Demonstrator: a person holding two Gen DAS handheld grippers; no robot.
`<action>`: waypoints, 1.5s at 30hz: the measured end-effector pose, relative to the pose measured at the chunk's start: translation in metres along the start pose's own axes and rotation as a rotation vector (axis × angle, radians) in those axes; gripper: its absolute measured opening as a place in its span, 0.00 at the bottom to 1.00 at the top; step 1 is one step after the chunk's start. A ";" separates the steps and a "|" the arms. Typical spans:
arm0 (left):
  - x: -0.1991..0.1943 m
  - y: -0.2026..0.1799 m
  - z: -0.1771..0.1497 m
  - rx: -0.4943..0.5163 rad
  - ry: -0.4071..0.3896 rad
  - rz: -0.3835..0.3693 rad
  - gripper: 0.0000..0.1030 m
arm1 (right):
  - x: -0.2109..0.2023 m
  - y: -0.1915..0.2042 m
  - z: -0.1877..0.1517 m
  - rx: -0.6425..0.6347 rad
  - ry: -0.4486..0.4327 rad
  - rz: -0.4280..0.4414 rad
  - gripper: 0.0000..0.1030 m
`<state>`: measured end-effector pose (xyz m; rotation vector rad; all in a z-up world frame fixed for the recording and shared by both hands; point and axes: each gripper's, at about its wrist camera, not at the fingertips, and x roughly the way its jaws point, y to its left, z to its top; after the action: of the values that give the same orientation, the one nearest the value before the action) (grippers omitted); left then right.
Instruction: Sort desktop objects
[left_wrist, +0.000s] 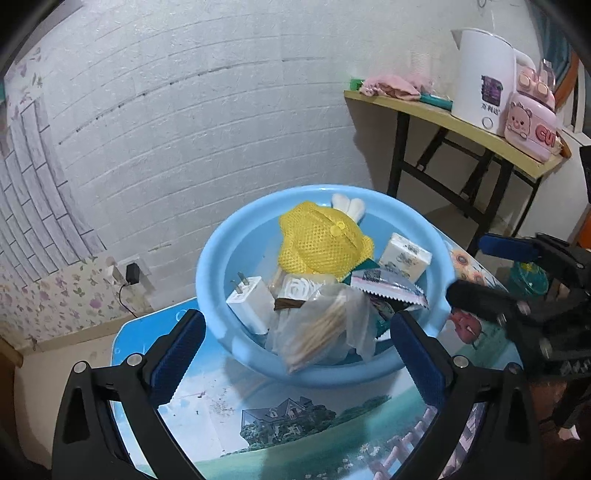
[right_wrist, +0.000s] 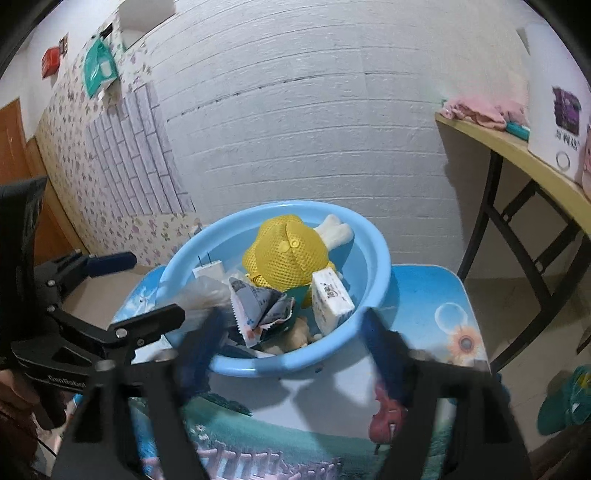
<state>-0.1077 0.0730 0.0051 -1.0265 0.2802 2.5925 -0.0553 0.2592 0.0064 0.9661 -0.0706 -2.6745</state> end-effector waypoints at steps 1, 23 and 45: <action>-0.002 0.000 0.001 -0.009 -0.004 -0.003 0.97 | -0.002 0.001 0.001 -0.007 -0.005 -0.002 0.89; -0.065 0.015 0.014 -0.101 -0.011 0.114 1.00 | -0.040 0.021 0.027 -0.051 -0.070 -0.013 1.00; -0.065 0.028 0.007 -0.171 -0.006 0.135 1.00 | -0.032 0.025 0.024 -0.051 -0.035 -0.013 1.00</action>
<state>-0.0777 0.0341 0.0565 -1.0913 0.1314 2.7804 -0.0409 0.2433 0.0481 0.9079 -0.0040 -2.6916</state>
